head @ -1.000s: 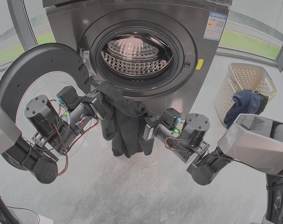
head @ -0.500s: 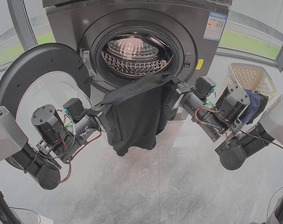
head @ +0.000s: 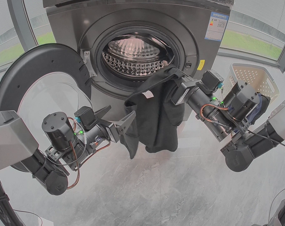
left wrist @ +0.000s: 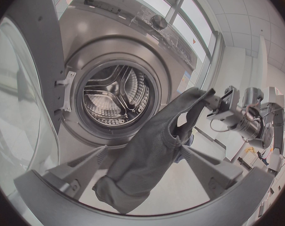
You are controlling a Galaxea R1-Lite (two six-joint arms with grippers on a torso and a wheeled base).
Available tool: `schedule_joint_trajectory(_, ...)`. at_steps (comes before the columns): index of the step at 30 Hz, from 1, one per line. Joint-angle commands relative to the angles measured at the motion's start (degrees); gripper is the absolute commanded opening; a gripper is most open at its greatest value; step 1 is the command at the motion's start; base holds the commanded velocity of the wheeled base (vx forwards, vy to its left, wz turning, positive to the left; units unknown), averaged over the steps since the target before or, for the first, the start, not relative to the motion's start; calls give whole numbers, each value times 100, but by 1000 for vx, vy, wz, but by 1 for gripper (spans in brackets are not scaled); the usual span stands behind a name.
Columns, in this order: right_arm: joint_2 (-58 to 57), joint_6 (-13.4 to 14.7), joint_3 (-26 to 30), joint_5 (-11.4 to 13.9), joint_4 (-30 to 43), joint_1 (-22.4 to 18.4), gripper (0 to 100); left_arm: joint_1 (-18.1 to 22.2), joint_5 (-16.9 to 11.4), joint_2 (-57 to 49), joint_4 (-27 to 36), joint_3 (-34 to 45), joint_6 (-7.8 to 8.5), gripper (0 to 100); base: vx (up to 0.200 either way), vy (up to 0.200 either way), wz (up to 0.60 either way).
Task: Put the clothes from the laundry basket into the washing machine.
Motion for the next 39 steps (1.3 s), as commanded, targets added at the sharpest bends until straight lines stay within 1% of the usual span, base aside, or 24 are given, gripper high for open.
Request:
schedule_joint_trajectory(1, 2, 1, -4, -15, -5, 89, 0, 7, 7, 549, -5, -149, 23, 100, 0, 0, 0)
schedule_joint_trajectory(4, 11, 1, -40, -59, 3, 212, 0, 7, 7, 892, -5, -343, 41, 100, 0, 0, 0)
schedule_joint_trajectory(7, 29, 1, -66, -67, 12, 221, 0, 7, 16, 954, -5, -387, 41, 100, 0, 0, 0)
schedule_joint_trajectory(10, 196, 1, -242, -85, 56, 248, 0, -37, -1, 1200, -14, -457, 58, 100, 0, 0, 0)
schedule_joint_trajectory(22, 406, -8, -505, -85, 100, 186, 0, -169, -1, 1358, -14, -404, 58, 100, 0, 0, 0)
schedule_joint_trajectory(24, 424, -8, -558, -103, 100, 177, 0, -222, -1, 1358, -23, -351, 50, 100, 0, 0, 0)
schedule_joint_trajectory(26, 459, -16, -620, -190, 118, 177, 0, -239, -1, 1358, -23, -299, 58, 100, 0, 0, 0)
schedule_joint_trajectory(28, 477, -16, -664, -217, 118, 177, 0, -274, -10, 1358, -23, -272, 76, 100, 0, 0, 0)
schedule_joint_trajectory(35, 512, -8, -725, -252, 179, 204, 0, -441, -10, 1578, -23, -457, 269, 100, 0, 0, 0)
schedule_joint_trajectory(36, 512, -8, -725, -252, 179, 204, 0, -441, -10, 1578, -23, -457, 269, 100, 0, 0, 0)
schedule_joint_trajectory(37, 512, -8, -725, -252, 179, 212, 0, -441, -1, 1736, -23, -633, 348, 100, 0, 0, 0)
schedule_joint_trajectory(39, 512, -8, -716, -252, 179, 221, 0, -441, -1, 1850, -23, -791, 375, 100, 0, 0, 0)
